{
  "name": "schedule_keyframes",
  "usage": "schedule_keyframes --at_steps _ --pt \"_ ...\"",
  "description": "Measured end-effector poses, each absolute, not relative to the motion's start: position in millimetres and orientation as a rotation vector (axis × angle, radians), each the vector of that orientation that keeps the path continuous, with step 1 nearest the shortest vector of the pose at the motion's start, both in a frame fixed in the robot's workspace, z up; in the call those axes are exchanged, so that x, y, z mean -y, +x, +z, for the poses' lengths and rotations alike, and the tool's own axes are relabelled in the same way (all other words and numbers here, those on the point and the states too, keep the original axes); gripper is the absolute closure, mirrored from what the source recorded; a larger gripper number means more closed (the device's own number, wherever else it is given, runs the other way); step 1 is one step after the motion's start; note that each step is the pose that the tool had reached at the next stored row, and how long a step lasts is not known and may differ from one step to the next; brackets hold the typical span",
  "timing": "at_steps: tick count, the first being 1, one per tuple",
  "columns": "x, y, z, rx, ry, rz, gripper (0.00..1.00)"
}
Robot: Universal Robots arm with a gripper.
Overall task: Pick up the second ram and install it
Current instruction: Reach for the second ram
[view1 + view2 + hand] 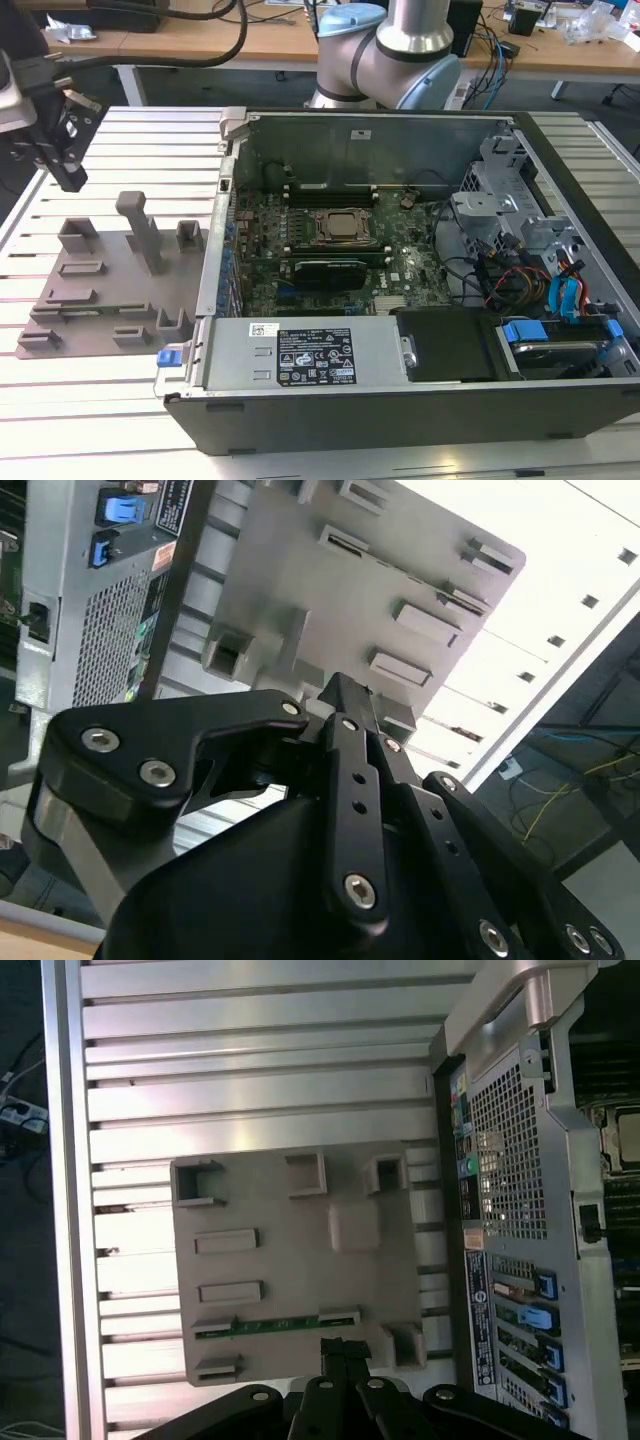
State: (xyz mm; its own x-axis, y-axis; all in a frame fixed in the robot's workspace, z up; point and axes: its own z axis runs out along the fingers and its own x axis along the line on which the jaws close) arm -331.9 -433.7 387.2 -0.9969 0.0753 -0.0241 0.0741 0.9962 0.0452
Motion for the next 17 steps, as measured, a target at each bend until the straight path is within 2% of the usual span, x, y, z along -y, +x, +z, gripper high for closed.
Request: schedule_keyframes --at_steps 17 --pt "453 -359 385 -3.113 0.117 0.069 0.90"
